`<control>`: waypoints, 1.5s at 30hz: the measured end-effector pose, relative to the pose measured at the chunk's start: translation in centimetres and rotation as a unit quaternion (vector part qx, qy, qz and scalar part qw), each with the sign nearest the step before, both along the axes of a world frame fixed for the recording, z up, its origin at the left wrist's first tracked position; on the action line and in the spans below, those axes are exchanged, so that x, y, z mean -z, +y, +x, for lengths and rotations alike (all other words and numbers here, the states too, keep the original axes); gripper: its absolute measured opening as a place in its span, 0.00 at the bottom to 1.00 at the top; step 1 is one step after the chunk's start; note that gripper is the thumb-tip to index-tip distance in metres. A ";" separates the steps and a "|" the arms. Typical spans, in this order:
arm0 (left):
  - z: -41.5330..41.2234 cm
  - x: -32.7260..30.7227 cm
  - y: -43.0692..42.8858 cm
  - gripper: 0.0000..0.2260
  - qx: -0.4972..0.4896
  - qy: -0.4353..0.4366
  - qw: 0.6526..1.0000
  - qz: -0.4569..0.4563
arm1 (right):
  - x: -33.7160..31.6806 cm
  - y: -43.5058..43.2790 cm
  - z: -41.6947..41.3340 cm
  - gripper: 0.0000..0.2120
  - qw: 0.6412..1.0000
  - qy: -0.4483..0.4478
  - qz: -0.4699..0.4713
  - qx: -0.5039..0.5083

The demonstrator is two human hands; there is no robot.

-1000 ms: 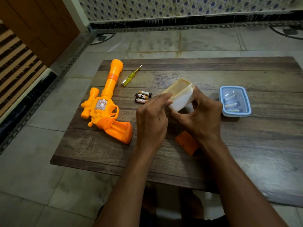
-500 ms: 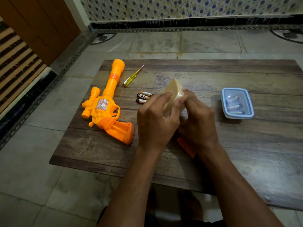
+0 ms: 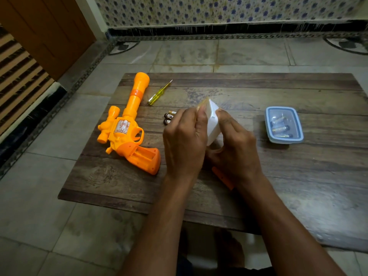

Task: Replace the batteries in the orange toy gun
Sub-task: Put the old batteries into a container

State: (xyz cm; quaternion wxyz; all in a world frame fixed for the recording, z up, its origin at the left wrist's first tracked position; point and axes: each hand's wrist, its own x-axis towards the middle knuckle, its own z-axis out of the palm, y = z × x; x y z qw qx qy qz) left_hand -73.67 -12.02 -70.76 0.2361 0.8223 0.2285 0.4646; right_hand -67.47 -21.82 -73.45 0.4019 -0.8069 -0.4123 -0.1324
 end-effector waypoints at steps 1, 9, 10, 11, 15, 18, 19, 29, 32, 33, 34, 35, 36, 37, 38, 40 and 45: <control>0.0 0.0 -0.1 0.10 0.016 0.006 1.000 -0.001 | -0.1 -0.2 0.1 0.35 1.000 0.012 0.005 0.000; -0.4 0.3 0.0 0.12 0.169 0.082 0.982 -0.018 | -0.5 -1.0 1.3 0.25 0.993 0.066 0.089 0.042; -0.5 0.3 -0.1 0.11 0.171 0.084 0.982 -0.006 | -0.5 -1.0 1.3 0.26 0.993 0.071 0.090 0.043; -0.5 0.3 -0.2 0.11 0.170 0.085 0.982 0.004 | -0.6 -0.9 1.3 0.26 0.992 0.074 0.091 0.041; -0.5 0.3 0.3 0.12 0.101 0.066 0.992 0.020 | -0.8 -1.3 1.5 0.28 0.993 0.066 0.092 0.040; -0.9 0.3 1.8 0.13 0.049 0.025 0.998 0.004 | -0.6 -2.0 1.5 0.30 0.995 0.059 0.076 0.025; -1.0 0.4 2.1 0.13 0.038 0.014 0.999 -0.006 | -0.5 -2.3 1.5 0.30 0.996 0.054 0.070 0.021; -1.1 0.5 3.2 0.13 -0.083 -0.057 0.989 -0.105 | -1.3 -3.8 1.5 0.29 0.996 0.029 0.084 0.029; -1.3 0.4 3.6 0.13 -0.098 -0.070 0.982 -0.142 | -1.4 -3.9 1.5 0.29 0.992 0.043 0.100 0.071; -1.3 0.4 3.5 0.13 -0.100 -0.073 0.981 -0.147 | -1.4 -3.6 1.4 0.30 0.990 0.046 0.099 0.092; -1.3 0.3 3.3 0.12 -0.103 -0.076 0.980 -0.152 | -1.4 -3.3 1.2 0.32 0.988 0.050 0.098 0.113; -1.3 0.1 3.1 0.12 -0.109 -0.080 0.979 -0.156 | -1.5 -3.0 1.0 0.34 0.985 0.057 0.100 0.131; -1.3 -0.1 2.8 0.11 -0.116 -0.086 0.976 -0.161 | -1.7 -2.6 0.9 0.37 0.982 0.069 0.103 0.141; -1.4 -0.2 2.7 0.10 -0.122 -0.090 0.974 -0.167 | -1.8 -2.3 0.8 0.40 0.980 0.085 0.108 0.144; -1.4 -0.3 2.7 0.10 -0.122 -0.093 0.972 -0.176 | -1.9 -2.0 0.8 0.43 0.978 0.101 0.113 0.143; -1.5 -0.3 2.8 0.10 -0.112 -0.094 0.969 -0.198 | -1.9 -1.5 0.8 0.45 0.979 0.103 0.101 0.143; -1.6 -0.1 3.0 0.10 -0.105 -0.100 0.963 -0.229 | -1.6 -1.0 0.4 0.33 0.982 0.053 -0.009 0.182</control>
